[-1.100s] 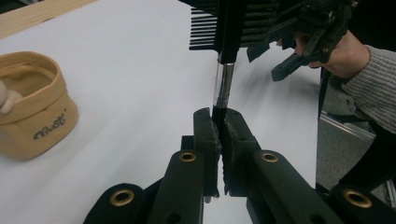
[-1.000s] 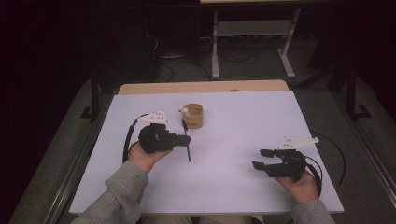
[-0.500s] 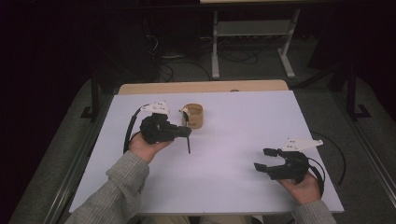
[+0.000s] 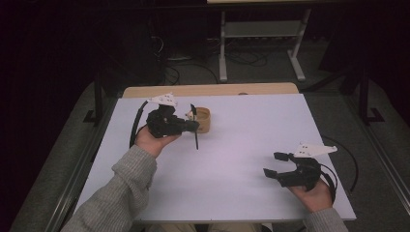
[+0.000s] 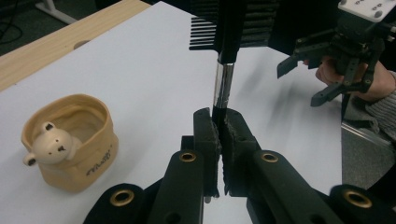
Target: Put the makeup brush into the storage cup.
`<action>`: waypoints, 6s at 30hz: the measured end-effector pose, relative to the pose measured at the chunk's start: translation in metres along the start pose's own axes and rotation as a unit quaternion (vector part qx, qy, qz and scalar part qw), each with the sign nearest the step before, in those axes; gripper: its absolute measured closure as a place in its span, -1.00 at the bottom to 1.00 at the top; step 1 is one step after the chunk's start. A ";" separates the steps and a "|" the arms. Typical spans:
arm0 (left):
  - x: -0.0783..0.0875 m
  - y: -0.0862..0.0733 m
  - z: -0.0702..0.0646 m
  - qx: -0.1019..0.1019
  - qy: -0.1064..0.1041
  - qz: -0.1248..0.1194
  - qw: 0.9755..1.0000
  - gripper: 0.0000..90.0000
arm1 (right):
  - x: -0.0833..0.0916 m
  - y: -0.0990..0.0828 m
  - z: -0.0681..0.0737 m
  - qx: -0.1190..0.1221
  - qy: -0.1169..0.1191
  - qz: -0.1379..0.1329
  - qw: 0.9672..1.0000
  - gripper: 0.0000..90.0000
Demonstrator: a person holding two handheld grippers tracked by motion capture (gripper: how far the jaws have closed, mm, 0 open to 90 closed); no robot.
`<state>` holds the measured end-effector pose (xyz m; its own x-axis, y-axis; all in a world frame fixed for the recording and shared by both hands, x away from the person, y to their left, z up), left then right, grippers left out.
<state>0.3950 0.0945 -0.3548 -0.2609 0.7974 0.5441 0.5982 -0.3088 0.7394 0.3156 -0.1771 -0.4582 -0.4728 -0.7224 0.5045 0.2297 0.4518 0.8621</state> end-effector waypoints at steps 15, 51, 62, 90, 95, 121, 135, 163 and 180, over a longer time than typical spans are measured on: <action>-0.004 0.019 0.012 0.005 0.005 0.001 1.000 0.90 | -0.003 -0.002 0.001 0.001 -0.002 -0.003 1.000 -0.56; -0.026 0.078 0.059 0.022 0.056 0.017 0.998 0.90 | 0.002 0.003 0.004 0.015 -0.009 -0.004 1.000 -0.53; -0.040 0.094 0.075 0.034 0.072 0.021 0.997 0.90 | 0.004 0.004 -0.001 0.009 -0.013 -0.012 1.000 -0.53; -0.060 0.086 0.110 0.062 0.110 0.034 0.991 0.89 | 0.004 0.001 -0.006 0.001 -0.009 -0.015 1.000 -0.53; -0.065 0.083 0.109 0.060 0.111 0.040 0.991 0.89 | 0.002 -0.001 -0.005 0.004 -0.007 -0.012 1.000 -0.52; -0.078 0.069 0.116 0.061 0.120 0.073 0.988 0.88 | 0.005 -0.001 -0.004 0.003 -0.008 -0.015 1.000 -0.51; -0.082 0.061 0.120 0.053 0.126 0.088 0.987 0.88 | -0.001 -0.001 -0.003 0.015 -0.009 -0.008 1.000 -0.51; -0.061 0.061 0.112 0.055 0.122 0.067 0.989 0.48 | 0.002 0.002 -0.009 0.012 -0.026 -0.015 0.999 -0.52; -0.046 0.053 0.099 0.058 0.091 0.045 0.993 0.41 | -0.003 0.001 -0.028 -0.009 -0.042 -0.008 0.999 -0.55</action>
<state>0.5144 0.0924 -0.3799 -0.3291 0.6586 0.6767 0.7062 -0.3041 0.6394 0.3409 -0.1886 -0.4572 -0.5464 -0.6829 0.4849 0.2356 0.4302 0.8714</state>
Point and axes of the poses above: each handheld gripper's, and its own axes: x roughly backward along the jaws, y roughly out of its top, z roughly to its left, the point moved 9 cm from there along -x, roughly forward along the jaws, and after that the axes turned 15 degrees about x, right-handed, at the moved point
